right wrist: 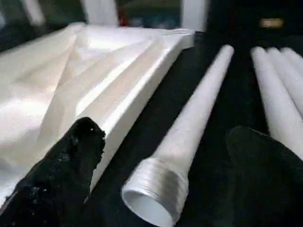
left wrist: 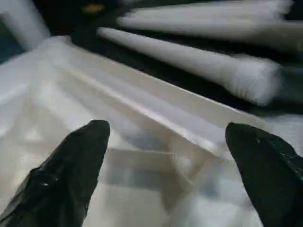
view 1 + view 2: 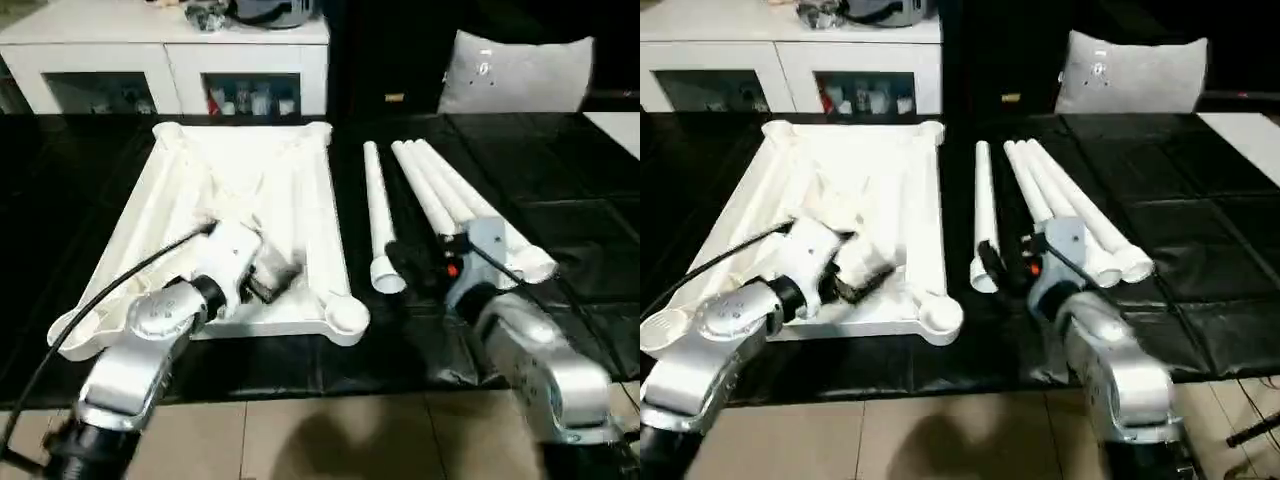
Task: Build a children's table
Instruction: Move to table
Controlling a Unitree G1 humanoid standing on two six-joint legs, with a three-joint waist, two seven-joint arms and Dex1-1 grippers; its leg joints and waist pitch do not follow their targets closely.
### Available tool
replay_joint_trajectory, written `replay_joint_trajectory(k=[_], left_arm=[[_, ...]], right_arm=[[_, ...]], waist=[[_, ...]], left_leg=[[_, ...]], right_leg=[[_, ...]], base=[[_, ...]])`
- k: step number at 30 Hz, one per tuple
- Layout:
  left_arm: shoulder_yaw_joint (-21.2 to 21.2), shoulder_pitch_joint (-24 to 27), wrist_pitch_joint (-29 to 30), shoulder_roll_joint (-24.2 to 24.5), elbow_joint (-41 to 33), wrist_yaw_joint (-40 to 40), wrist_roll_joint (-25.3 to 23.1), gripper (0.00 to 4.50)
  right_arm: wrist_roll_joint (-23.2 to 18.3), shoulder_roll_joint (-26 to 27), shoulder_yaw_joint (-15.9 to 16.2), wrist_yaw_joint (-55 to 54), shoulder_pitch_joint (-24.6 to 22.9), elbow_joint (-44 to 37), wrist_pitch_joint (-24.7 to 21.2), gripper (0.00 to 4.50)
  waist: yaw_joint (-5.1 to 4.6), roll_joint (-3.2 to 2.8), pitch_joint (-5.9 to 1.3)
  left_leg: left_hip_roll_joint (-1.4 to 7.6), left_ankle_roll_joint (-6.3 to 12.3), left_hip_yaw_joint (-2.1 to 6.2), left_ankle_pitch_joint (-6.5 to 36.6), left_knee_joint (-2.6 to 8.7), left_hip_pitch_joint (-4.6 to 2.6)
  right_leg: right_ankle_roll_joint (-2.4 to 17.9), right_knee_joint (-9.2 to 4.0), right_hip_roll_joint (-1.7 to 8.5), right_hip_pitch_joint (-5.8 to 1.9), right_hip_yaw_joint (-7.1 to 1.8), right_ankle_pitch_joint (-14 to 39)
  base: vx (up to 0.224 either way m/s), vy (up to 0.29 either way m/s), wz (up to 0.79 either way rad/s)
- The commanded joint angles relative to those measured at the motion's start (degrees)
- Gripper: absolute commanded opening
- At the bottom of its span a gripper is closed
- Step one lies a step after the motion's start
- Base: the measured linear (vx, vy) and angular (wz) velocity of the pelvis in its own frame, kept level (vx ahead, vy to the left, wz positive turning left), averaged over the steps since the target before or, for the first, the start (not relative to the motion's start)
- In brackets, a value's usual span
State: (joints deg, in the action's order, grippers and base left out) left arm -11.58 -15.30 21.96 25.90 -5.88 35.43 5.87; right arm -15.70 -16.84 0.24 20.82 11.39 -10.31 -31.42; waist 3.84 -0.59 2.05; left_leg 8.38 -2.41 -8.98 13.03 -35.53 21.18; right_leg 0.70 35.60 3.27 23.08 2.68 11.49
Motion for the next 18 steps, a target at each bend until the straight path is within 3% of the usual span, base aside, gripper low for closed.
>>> replay_joint_trajectory(k=[1,4,6,9,10,11,14,18], left_arm=[[-2.1,-1.6,-1.1,1.3,1.0,4.7,-0.3,4.42],[-2.9,-2.3,-1.6,2.1,1.5,6.8,-0.2,4.42],[-3.6,-2.8,-2.0,2.7,1.8,8.9,0.2,4.42],[-4.4,-3.2,-1.6,3.2,1.9,10.5,0.4,4.42],[-6.0,-4.0,-1.6,4.3,2.4,13.4,0.5,4.42],[-7.6,-4.3,-1.2,5.2,2.4,15.9,0.4,4.42],[-8.5,-4.7,-0.8,5.9,2.6,17.8,0.5,4.42],[-9.3,-5.8,-0.1,6.6,3.9,20.4,0.4,4.25]], right_arm=[[-1.9,-1.3,-0.9,5.5,0.2,-0.4,1.8,4.50],[-2.5,-3.0,-1.0,8.0,-0.3,-1.1,1.9,4.50],[-2.6,-3.6,-1.5,8.7,-0.8,-1.5,2.8,4.50],[-2.0,-4.9,-1.0,9.3,-1.3,-1.9,2.7,4.50],[-1.7,-7.6,0.2,10.9,-2.1,-2.7,2.2,4.50],[0.4,-9.4,0.8,10.4,-2.5,-2.5,3.0,4.50],[-0.2,-10.7,0.7,12.0,-2.9,-2.9,1.6,4.50],[-2.8,-13.3,-0.2,17.9,-3.7,-4.0,0.6,4.50]], waist=[[0.10,-0.72,-2.73],[-0.15,-0.38,-2.53],[-0.27,-0.60,-2.53],[-0.31,-0.47,-2.52],[-0.44,-0.63,-2.50],[-0.23,-0.34,-2.39],[-0.49,-0.06,-2.40],[-0.27,-0.52,-2.40]], left_leg=[[4.04,1.54,1.32,5.7,4.69,-0.58],[4.15,1.39,1.40,7.2,4.94,-0.35],[4.18,1.46,1.35,6.6,4.83,-0.34],[4.14,1.24,1.29,6.9,4.81,-0.47],[4.08,1.22,1.31,6.8,4.80,-0.37],[4.17,1.40,1.29,6.8,4.89,-0.51],[4.09,1.64,1.23,6.8,4.83,-0.30],[4.24,2.50,1.29,6.7,4.70,-0.39]], right_leg=[[10.6,-3.74,4.75,-2.96,-3.07,3.9],[11.2,-4.02,5.05,-3.40,-3.18,6.0],[11.7,-4.03,5.07,-3.29,-3.20,6.3],[11.5,-4.19,4.95,-3.26,-3.20,7.9],[11.6,-4.13,4.95,-3.30,-3.22,7.7],[10.8,-4.27,4.89,-3.27,-3.24,8.8],[11.0,-4.34,5.03,-3.37,-3.25,9.6],[11.4,-4.32,5.10,-3.26,-3.28,9.6]], base=[[0.000,0.000,0.00],[0.000,0.000,0.00],[0.000,0.000,0.00],[0.000,0.000,0.00],[0.000,0.000,0.00],[0.000,0.000,0.00],[0.000,0.000,0.00],[0.000,0.000,0.00]])
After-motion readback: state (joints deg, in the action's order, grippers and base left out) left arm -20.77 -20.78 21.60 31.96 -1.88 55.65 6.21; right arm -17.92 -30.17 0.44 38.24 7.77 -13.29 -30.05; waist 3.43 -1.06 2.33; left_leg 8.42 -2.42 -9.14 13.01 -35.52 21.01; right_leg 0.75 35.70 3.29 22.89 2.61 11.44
